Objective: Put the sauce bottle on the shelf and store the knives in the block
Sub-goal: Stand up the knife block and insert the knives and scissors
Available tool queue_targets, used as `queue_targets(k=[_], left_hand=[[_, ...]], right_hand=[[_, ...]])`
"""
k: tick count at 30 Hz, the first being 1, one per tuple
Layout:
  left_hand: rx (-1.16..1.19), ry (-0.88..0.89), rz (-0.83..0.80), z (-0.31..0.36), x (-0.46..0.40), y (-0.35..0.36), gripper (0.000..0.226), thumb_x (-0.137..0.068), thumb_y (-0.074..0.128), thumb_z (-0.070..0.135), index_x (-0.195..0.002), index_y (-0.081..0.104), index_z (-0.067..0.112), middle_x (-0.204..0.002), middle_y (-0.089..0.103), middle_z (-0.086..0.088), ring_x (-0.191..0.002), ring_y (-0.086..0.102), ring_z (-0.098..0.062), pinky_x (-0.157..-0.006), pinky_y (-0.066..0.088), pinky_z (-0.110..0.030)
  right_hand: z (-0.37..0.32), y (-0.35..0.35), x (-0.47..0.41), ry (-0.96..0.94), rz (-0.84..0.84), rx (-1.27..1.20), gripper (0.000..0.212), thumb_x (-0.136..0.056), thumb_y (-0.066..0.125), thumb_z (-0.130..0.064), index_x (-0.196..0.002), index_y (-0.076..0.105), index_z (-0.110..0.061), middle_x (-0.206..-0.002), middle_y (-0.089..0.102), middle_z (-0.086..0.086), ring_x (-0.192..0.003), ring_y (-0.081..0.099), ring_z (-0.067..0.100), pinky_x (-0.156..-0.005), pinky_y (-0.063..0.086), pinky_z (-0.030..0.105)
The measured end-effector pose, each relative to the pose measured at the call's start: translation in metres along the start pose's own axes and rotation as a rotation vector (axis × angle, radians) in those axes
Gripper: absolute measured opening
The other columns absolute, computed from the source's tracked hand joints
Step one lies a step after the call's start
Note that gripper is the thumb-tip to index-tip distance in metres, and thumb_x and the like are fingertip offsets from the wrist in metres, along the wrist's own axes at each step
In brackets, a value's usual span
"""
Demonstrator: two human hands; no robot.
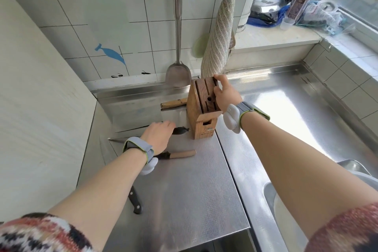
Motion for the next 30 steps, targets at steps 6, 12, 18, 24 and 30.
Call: queue_targets(k=[6, 12, 18, 24, 30], left_hand=[[0.425, -0.27, 0.314, -0.04, 0.009, -0.063, 0.021, -0.092, 0.041, 0.007, -0.112, 0.046, 0.003, -0.099, 0.062, -0.023, -0.085, 0.053, -0.038, -0.066, 0.032, -0.036], [1.168, -0.393, 0.752, -0.063, 0.013, -0.145, 0.007, -0.08, 0.04, 0.012, -0.082, 0.046, 0.009, -0.059, 0.05, -0.006, -0.054, 0.053, -0.018, -0.059, 0.042, -0.032], [1.643, -0.219, 1.016, -0.037, 0.021, -0.248, 0.023, -0.079, 0.045, 0.031, -0.066, 0.032, 0.017, -0.058, 0.025, -0.005, -0.048, 0.022, -0.016, -0.042, 0.021, -0.026], [1.758, -0.098, 0.97, -0.003, 0.024, -0.304, 0.05, -0.096, 0.026, 0.055, -0.06, 0.025, 0.02, -0.054, 0.019, -0.002, -0.047, 0.016, -0.018, -0.049, 0.013, -0.034], [1.857, -0.054, 0.94, 0.021, 0.01, -0.296, 0.057, -0.097, 0.021, 0.054, -0.054, 0.03, 0.018, -0.042, 0.021, 0.002, -0.038, 0.018, -0.015, -0.043, 0.014, -0.028]], right_hand=[[0.004, -0.002, -0.001, 0.036, -0.08, 0.018, 0.048, -0.098, 0.029, -0.012, -0.139, 0.03, -0.035, -0.063, 0.044, 0.001, -0.053, 0.042, 0.017, -0.05, 0.033, 0.029], [0.0, -0.005, 0.003, 0.071, -0.146, 0.091, 0.058, -0.095, 0.031, -0.004, -0.142, 0.025, -0.038, -0.084, 0.055, 0.011, -0.072, 0.052, 0.027, -0.062, 0.039, 0.033], [0.001, -0.007, 0.015, 0.07, -0.166, -0.027, 0.049, -0.098, 0.031, -0.015, -0.139, 0.028, -0.04, -0.07, 0.05, 0.006, -0.076, 0.059, 0.032, -0.078, 0.057, 0.051], [0.001, -0.008, 0.018, 0.039, -0.182, -0.032, 0.048, -0.097, 0.031, -0.017, -0.141, 0.028, -0.037, -0.064, 0.047, 0.005, -0.07, 0.054, 0.031, -0.077, 0.056, 0.05], [0.003, -0.007, 0.017, 0.02, -0.2, -0.035, 0.048, -0.098, 0.033, -0.017, -0.141, 0.026, -0.037, -0.065, 0.046, 0.005, -0.073, 0.054, 0.03, -0.079, 0.057, 0.052]])
Point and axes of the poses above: each hand's wrist, its own x-axis away from the middle knuckle, its own y-axis out of the palm, z = x × y, the point moved 6 cm from there along -x, towards the middle knuckle
